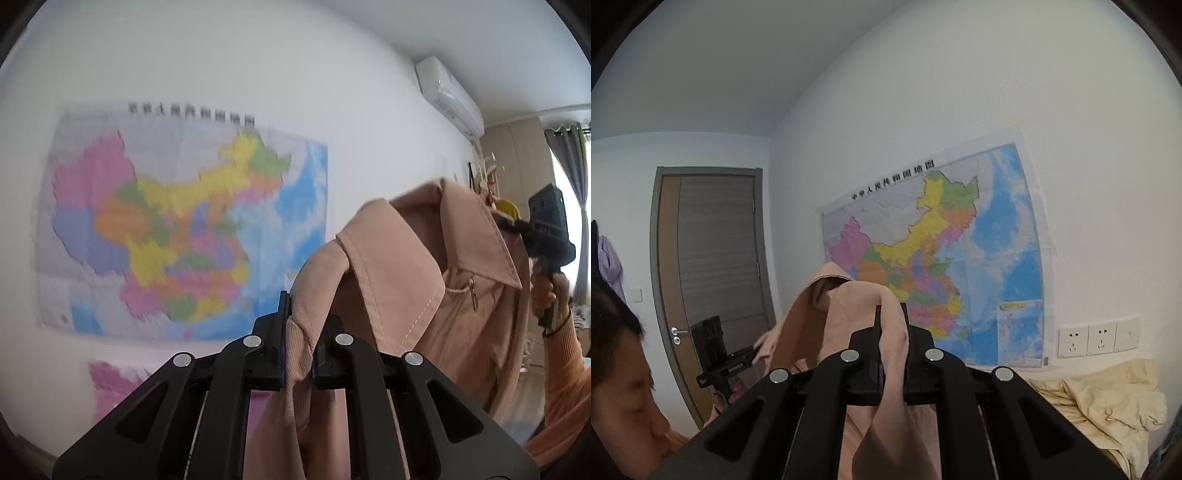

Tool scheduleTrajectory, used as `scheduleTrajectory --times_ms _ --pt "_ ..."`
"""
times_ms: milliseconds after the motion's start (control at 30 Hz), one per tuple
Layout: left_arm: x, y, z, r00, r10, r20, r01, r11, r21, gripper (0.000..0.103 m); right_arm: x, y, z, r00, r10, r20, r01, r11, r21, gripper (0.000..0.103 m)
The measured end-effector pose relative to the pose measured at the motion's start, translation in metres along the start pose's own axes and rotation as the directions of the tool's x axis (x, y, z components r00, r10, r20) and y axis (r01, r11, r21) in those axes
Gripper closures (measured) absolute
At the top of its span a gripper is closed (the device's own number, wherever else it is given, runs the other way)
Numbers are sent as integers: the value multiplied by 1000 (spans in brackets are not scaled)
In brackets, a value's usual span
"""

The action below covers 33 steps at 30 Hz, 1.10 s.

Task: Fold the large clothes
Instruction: 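Lift the jacket with the left tool while the right tool grips its other edge, then lower the held jacket onto the pink sheet with both tools and release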

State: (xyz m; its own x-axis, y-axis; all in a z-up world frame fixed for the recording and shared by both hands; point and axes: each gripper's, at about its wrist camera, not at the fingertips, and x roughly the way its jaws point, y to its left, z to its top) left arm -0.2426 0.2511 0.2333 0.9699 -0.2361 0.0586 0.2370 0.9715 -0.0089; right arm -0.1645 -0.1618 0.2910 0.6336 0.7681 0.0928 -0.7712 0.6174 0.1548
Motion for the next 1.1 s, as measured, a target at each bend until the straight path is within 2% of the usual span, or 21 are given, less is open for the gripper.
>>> scheduleTrajectory --times_ms 67,167,267,367,467,533,567,600,633,700,733,767,800,833,867,933,967,1033,1100 --pt "-15 -5 20 999 10 36 -11 1000 20 94 -7 6 10 999 20 35 -20 1000 -6 97" --pt "-47 -24 53 992 58 110 -67 994 84 93 -17 13 23 995 46 93 -44 999 -18 97" --pt "-51 -39 69 986 120 113 -135 982 134 92 -8 7 33 993 44 109 -42 999 -23 97" --pt "-23 -35 70 986 165 20 -166 977 136 92 30 -22 35 998 19 58 -21 999 37 97" --pt "35 -10 47 964 218 -150 -204 974 103 92 89 -67 19 999 3 -49 3 992 125 97" --pt "84 14 15 931 248 -269 -236 969 79 92 137 -98 -6 990 7 -144 20 984 180 97" --pt "110 26 -4 903 275 -331 -263 961 81 92 159 -112 -21 982 2 -187 38 977 210 97" --pt "127 36 -22 883 285 -372 -276 958 80 92 183 -126 -39 970 -6 -242 62 972 225 97" --pt "154 51 -51 853 289 -434 -289 955 68 92 207 -140 -59 955 -13 -296 89 965 245 97" --pt "202 72 -105 773 342 -534 -337 935 110 92 260 -172 -109 907 -27 -420 157 948 278 97" --pt "218 78 -126 747 351 -565 -345 931 123 92 287 -190 -141 869 -63 -491 225 934 279 97" --pt "234 85 -149 712 368 -598 -354 924 147 92 300 -198 -163 846 -71 -529 253 926 281 97" --pt "256 95 -177 669 378 -640 -361 918 165 92 320 -210 -189 805 -94 -586 294 921 256 97" --pt "269 103 -195 640 379 -668 -371 914 164 93 335 -223 -209 773 -135 -620 346 909 233 97" --pt "282 112 -212 611 379 -695 -384 910 159 93 343 -231 -222 757 -153 -635 374 898 230 97" --pt "298 125 -231 583 370 -723 -393 908 147 93 352 -249 -242 744 -132 -655 404 869 284 97" --pt "302 131 -232 579 364 -730 -397 907 138 93 354 -253 -246 745 -139 -653 408 869 281 97" --pt "311 140 -229 589 361 -723 -390 910 137 93 356 -253 -242 758 -144 -636 388 884 261 97" --pt "318 146 -218 614 355 -705 -389 913 121 93 355 -254 -229 774 -165 -612 381 892 242 97"
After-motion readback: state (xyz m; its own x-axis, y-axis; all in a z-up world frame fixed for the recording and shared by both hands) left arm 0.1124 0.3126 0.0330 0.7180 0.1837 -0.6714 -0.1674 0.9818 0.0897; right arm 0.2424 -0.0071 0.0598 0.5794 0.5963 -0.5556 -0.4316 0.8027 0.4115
